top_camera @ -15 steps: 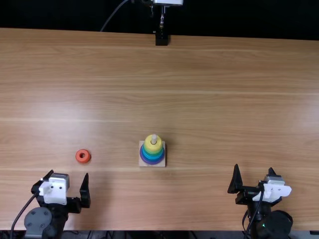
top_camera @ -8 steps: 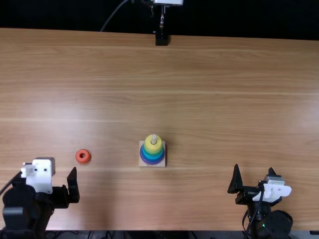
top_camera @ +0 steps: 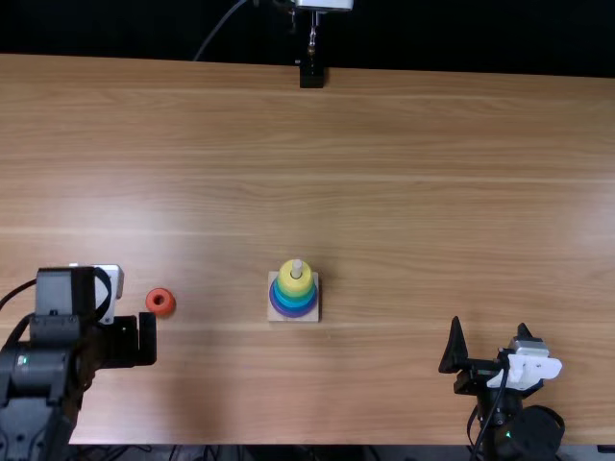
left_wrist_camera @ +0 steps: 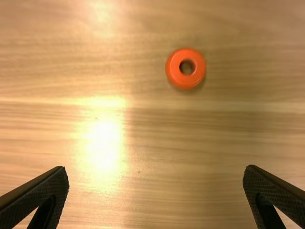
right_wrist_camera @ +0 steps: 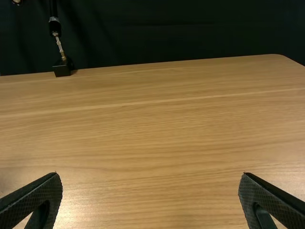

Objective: Build the Hanoi tower: stack the rings onto the peg from bottom to top in this color order: purple, dark blue, light blue, dark green, light green, yellow, orange.

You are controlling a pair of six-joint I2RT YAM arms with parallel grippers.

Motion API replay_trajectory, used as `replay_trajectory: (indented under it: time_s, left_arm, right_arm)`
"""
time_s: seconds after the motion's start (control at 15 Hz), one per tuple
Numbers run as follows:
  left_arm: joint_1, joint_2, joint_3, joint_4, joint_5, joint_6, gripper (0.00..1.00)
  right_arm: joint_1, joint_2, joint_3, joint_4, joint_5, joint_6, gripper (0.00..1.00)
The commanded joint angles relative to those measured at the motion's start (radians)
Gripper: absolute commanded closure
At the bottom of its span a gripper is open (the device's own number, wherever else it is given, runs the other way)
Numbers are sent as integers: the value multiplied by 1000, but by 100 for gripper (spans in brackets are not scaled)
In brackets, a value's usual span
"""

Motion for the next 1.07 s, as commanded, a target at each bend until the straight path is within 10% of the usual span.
replay_trajectory:
  time_s: [0.0,1.0]
  left_arm:
    - [-7,79,16,6,1,8,0]
    - [-99,530,34,382,3,4,0]
  right_arm:
    - [-11,-12,-64,-72,2,-3,0]
    - [-11,-12,-64,-72,2,-3,0]
